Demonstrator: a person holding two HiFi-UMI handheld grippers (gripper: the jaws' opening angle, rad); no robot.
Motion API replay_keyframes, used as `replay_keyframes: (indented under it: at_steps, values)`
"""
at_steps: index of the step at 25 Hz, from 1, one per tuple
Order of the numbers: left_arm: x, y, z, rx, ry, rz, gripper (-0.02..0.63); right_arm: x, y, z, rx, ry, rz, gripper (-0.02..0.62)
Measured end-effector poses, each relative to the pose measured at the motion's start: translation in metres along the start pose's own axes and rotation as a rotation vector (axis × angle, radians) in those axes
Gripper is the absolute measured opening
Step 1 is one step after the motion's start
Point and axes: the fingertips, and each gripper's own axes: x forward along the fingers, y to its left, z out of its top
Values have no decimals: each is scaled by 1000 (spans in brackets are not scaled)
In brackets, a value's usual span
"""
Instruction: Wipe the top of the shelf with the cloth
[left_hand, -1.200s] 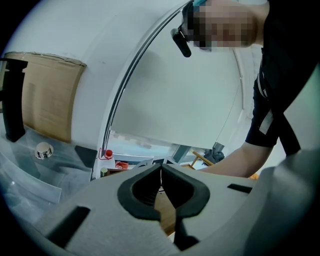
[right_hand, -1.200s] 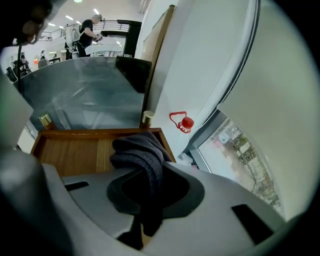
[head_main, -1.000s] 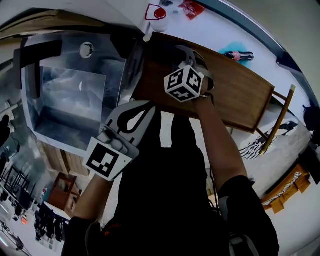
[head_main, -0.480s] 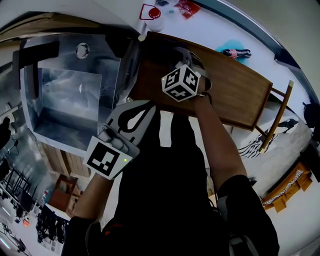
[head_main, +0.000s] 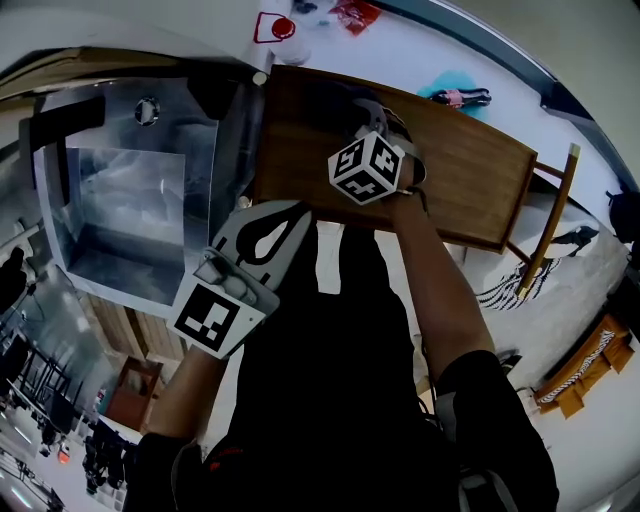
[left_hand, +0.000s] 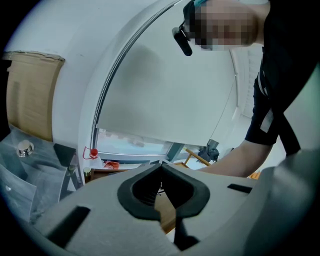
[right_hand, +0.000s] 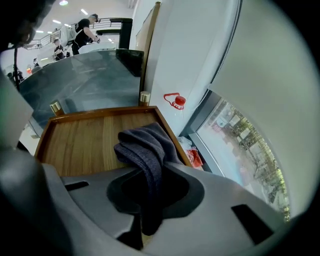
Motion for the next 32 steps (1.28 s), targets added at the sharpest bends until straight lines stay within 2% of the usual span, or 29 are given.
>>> replay_keyframes:
  at_steps: [32]
  values:
    - [91,-103,5,83,54,-121,23,-67,-75,-165,132,106,-97,40]
